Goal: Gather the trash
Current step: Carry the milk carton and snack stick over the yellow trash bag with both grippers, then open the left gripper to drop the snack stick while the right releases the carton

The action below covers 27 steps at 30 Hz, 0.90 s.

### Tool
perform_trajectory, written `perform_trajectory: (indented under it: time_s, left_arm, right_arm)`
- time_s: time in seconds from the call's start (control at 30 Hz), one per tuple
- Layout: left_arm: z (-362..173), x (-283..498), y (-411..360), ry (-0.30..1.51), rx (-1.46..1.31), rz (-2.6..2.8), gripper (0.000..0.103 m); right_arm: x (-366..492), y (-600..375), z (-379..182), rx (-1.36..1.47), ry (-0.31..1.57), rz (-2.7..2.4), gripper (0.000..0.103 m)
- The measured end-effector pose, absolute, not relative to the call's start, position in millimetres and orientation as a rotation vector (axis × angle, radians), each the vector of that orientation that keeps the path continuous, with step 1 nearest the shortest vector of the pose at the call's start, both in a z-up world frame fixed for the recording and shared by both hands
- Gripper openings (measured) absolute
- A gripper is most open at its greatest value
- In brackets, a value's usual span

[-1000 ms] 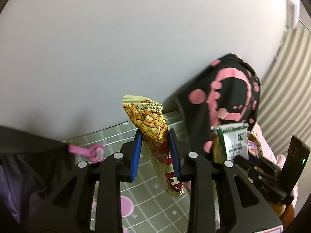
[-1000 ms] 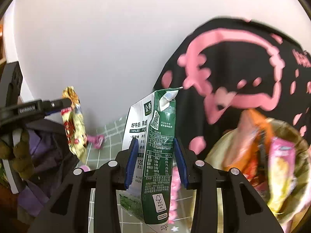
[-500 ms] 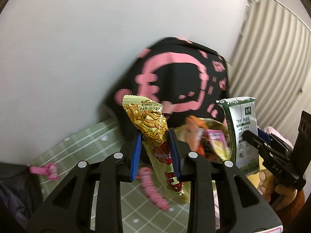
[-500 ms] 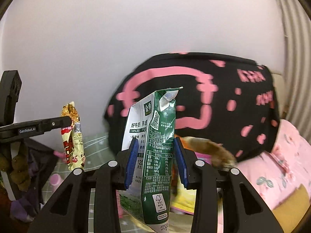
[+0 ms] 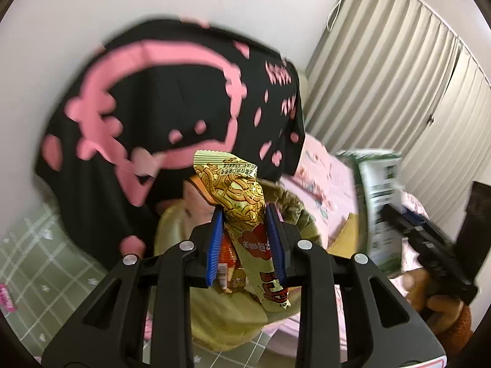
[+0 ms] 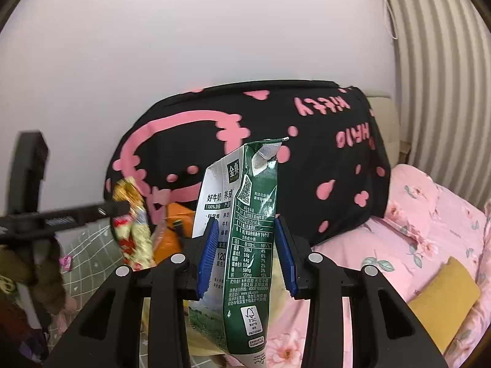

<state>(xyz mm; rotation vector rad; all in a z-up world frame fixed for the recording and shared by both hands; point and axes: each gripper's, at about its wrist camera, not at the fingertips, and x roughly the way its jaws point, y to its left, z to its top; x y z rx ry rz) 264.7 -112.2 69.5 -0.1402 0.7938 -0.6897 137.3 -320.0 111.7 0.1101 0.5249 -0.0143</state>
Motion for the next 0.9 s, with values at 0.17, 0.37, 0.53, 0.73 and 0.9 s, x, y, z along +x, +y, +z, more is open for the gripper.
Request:
perform_trajectory:
  time_s: [0.17, 0.37, 0.53, 0.73, 0.9]
  left_arm:
    - [25.2, 281.8, -160.5, 0.905, -0.067, -0.704, 0.026]
    - [-11.5, 289.8, -208.5, 0.938, 0.087, -0.686, 0.022]
    - [-5.9, 287.6, -211.3, 0.943, 0.04, -0.738, 0.029]
    - [27.2, 275.6, -176.4, 0.898, 0.011, -0.717, 0.041]
    - [41.9, 271.0, -124.0, 0.864, -0.064, -0.601, 0.043]
  right_arm:
    - [139.1, -343.2, 104.4, 0.115, 0.533, -0.051, 0.036]
    - [146.3, -363.4, 91.4, 0.126, 0.561, -0.069, 0.036]
    - [152.6, -369.8, 84.0, 0.123, 0.573, -0.062, 0.036]
    - [171.6, -350.8, 82.9, 0.128, 0.555, 0.021, 0.036]
    - [196.8, -309.1, 73.9, 0.112, 0.563, 0.163, 0.036]
